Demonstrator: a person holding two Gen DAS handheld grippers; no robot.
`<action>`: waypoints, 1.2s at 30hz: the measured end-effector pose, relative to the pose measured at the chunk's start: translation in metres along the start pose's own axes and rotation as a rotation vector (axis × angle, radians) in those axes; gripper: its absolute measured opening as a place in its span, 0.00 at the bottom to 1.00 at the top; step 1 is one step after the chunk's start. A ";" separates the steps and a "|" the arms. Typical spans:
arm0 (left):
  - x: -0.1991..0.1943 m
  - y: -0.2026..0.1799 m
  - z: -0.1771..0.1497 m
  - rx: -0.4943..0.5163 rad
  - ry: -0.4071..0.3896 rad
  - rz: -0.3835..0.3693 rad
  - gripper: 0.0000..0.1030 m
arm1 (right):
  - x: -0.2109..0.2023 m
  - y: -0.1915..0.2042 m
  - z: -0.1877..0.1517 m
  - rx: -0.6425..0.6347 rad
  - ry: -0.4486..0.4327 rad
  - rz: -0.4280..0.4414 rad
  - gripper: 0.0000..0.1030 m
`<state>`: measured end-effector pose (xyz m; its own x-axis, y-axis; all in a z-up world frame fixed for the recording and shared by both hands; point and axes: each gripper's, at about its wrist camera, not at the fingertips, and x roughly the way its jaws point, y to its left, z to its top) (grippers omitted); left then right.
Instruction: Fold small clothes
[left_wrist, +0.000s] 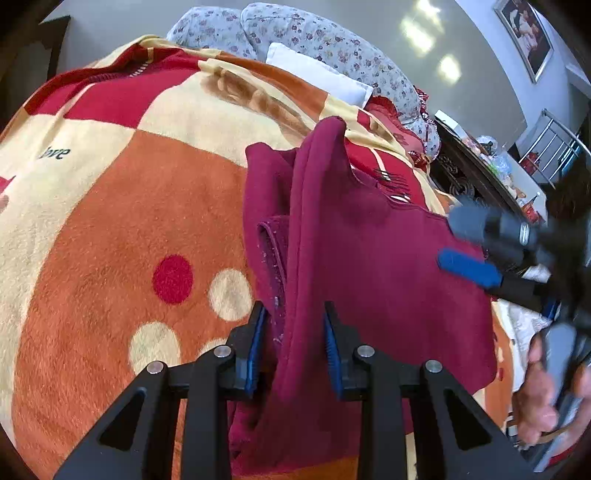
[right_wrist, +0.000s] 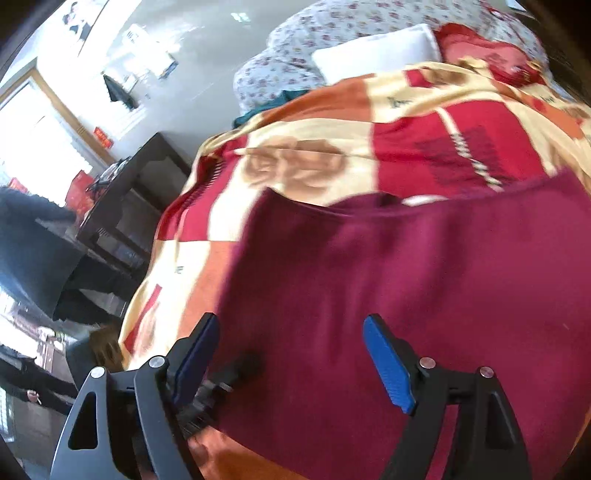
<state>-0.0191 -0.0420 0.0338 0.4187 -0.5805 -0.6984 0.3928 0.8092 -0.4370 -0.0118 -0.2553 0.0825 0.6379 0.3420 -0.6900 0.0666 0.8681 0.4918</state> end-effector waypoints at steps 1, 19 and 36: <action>-0.001 -0.001 -0.001 0.001 -0.004 0.004 0.27 | 0.005 0.009 0.003 -0.023 0.010 0.001 0.84; -0.013 0.000 -0.012 -0.013 -0.033 -0.002 0.25 | 0.107 0.065 0.018 -0.259 0.220 -0.198 0.74; -0.010 -0.044 -0.010 0.139 -0.020 0.127 0.25 | 0.059 0.044 0.007 -0.306 0.099 -0.147 0.22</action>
<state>-0.0492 -0.0702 0.0542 0.4876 -0.4768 -0.7314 0.4446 0.8566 -0.2620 0.0343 -0.1996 0.0672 0.5604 0.2257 -0.7969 -0.0902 0.9731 0.2122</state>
